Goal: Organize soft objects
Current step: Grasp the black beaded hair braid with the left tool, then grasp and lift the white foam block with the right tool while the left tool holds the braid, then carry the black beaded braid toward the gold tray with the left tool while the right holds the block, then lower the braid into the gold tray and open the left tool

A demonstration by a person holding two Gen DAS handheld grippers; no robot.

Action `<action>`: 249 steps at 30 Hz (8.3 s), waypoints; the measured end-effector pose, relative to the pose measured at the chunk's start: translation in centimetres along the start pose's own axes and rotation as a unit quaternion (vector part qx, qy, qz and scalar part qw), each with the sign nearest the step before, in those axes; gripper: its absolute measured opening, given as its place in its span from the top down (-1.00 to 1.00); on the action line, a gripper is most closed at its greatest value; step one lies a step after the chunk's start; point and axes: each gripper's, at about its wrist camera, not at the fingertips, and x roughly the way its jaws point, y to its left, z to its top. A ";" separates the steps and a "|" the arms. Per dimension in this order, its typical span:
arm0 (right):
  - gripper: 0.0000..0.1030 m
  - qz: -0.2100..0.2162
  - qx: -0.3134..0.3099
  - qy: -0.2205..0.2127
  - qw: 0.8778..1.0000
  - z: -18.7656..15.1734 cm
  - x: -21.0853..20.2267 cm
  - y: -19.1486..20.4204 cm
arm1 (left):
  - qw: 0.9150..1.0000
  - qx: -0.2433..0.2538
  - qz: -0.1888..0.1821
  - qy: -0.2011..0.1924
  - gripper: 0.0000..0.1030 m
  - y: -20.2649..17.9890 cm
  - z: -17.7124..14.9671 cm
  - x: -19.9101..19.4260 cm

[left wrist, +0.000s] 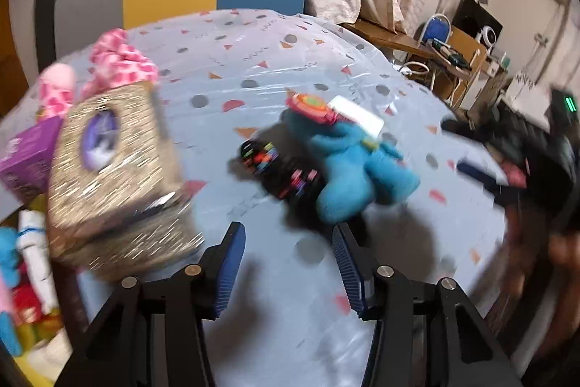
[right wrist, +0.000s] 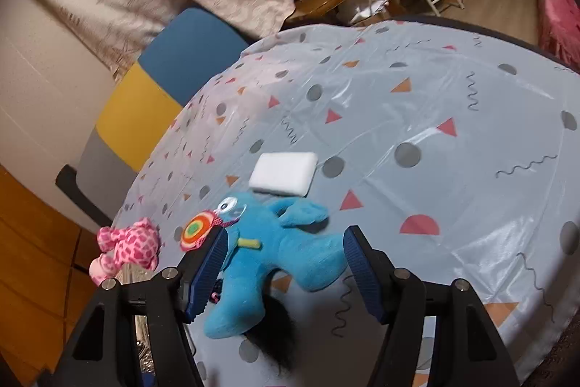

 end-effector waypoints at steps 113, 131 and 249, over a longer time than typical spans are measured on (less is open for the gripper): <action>-0.19 -0.183 -0.303 0.330 0.875 -4.6 9.3 2.8 | 0.999 0.043 0.004 0.002 0.23 4.1 -12.5 -0.3; -0.32 -0.116 -0.389 0.249 0.879 -9.5 8.8 7.0 | 0.998 0.010 0.023 -0.066 0.23 4.8 -11.8 -7.2; -0.14 -0.045 -0.508 0.216 0.832 -22.4 2.8 13.6 | 0.927 -0.232 0.265 -0.131 -0.17 27.5 -20.3 -21.3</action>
